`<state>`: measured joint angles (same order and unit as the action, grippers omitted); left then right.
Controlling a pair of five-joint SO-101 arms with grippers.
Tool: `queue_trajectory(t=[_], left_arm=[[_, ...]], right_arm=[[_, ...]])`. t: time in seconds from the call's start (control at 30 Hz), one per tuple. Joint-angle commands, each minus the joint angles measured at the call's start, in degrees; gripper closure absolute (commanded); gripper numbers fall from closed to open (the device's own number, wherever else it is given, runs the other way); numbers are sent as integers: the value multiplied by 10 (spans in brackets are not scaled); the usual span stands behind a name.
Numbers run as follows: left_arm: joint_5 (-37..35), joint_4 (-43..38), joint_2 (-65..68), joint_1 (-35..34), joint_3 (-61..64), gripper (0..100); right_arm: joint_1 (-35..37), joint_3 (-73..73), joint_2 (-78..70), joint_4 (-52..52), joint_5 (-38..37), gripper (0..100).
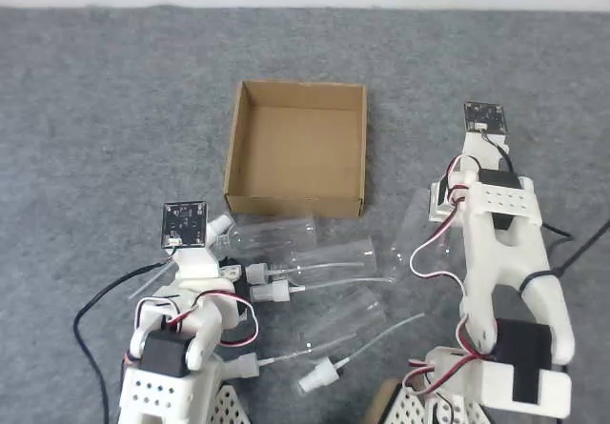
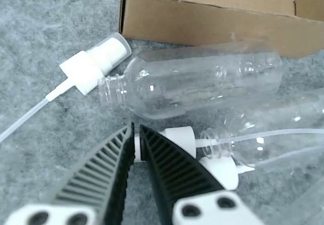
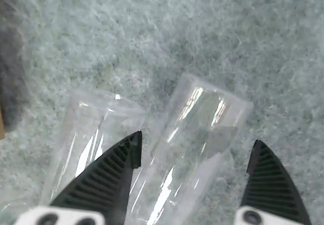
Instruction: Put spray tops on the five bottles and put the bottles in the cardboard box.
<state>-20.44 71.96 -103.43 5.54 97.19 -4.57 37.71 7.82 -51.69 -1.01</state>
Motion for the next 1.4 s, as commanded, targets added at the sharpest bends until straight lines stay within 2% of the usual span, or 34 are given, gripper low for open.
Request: queue_trajectory(t=[0.0, 0.43, 0.7, 0.97, 1.13, 1.37], left_arm=[[4, -4, -9, -2, -7, 988], [4, -4, -9, -2, -7, 988], [4, -4, -9, -2, -7, 988], [4, -4, -9, -2, -7, 988], [4, -4, -9, -2, -7, 988], [4, -4, -9, -2, -7, 988]], right_arm=[[-7, -37, -2, 8, 7, 705], [-7, -33, -33, 4, 8, 707], [-17, -33, -34, 4, 32, 857], [-16, -35, -29, -7, 37, 872], [-17, -59, -28, -58, 118, 868], [-17, -64, -28, -70, 179, 870]])
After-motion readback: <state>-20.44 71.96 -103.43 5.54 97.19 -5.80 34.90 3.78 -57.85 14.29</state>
